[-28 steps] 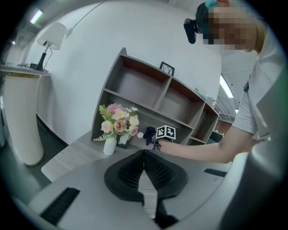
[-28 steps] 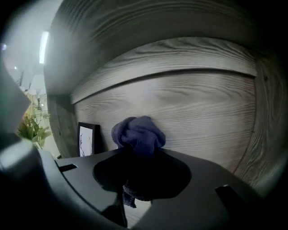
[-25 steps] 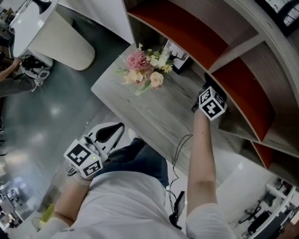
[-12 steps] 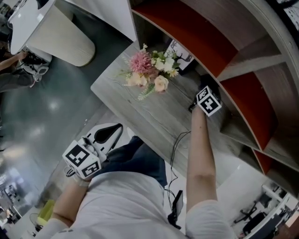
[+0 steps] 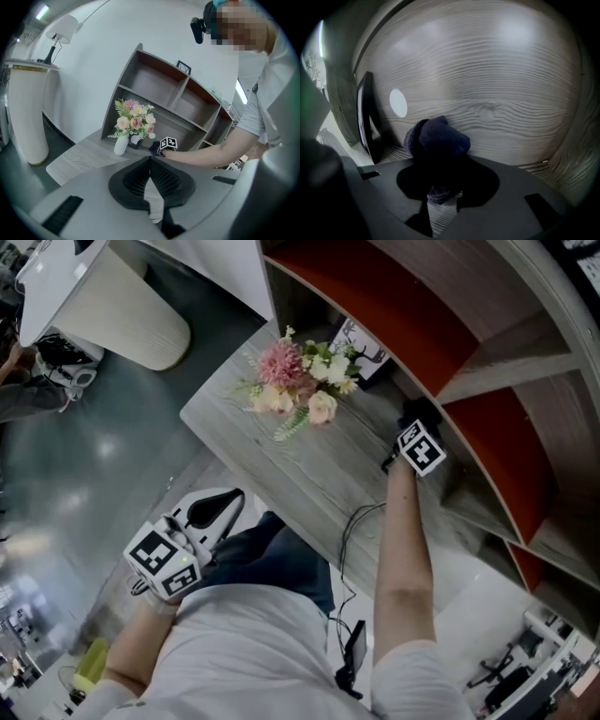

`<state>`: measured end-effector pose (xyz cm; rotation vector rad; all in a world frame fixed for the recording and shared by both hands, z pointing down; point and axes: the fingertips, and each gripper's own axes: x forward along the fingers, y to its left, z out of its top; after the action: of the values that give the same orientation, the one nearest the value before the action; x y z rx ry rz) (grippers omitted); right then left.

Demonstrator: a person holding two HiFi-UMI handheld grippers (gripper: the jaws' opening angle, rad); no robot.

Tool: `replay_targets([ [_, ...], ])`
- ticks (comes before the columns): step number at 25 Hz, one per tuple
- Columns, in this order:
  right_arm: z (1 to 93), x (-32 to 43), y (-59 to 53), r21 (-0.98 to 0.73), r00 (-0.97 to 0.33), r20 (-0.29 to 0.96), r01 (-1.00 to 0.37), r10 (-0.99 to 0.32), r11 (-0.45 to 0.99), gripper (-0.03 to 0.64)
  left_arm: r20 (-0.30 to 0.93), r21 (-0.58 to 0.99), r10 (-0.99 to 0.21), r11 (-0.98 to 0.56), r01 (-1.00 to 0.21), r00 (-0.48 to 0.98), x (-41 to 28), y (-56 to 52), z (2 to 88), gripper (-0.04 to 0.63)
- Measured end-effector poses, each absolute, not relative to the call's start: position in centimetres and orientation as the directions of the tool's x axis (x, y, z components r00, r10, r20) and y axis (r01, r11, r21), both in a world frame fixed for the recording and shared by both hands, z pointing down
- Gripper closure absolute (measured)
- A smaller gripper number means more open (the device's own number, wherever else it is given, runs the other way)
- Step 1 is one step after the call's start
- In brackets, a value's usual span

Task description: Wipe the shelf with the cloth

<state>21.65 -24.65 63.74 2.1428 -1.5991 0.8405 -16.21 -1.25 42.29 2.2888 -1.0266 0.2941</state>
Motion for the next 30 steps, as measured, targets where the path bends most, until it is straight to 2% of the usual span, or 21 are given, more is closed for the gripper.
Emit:
replay_targets([
  [6, 64.2, 25.6, -22.1, -0.056, 0.244, 0.638, -0.931, -0.731, -0.360, 0.492, 0.430, 0.439, -0.575, -0.540, -0.718, 0.696, -14.8, -1.0, 42.8, 0.580],
  [19, 64.4, 34.9, -15.6, -0.082, 0.416, 0.625, -0.807, -0.661, -0.585, 0.492, 0.444, 0.413, -0.505, -0.617, -0.670, 0.740, -10.7, -0.5, 43.1, 0.580],
  [26, 64.2, 35.8, -14.9, -0.104, 0.461, 0.623, -0.751, -0.632, -0.652, 0.497, 0.445, 0.406, -0.499, -0.628, -0.664, 0.744, -10.0, -0.2, 42.9, 0.580],
  [30, 62.8, 36.2, -14.4, -0.146, 0.515, 0.583, -0.695, -0.629, -0.704, 0.503, 0.438, 0.405, -0.510, -0.623, -0.669, 0.740, -10.2, 0.0, 42.6, 0.580],
])
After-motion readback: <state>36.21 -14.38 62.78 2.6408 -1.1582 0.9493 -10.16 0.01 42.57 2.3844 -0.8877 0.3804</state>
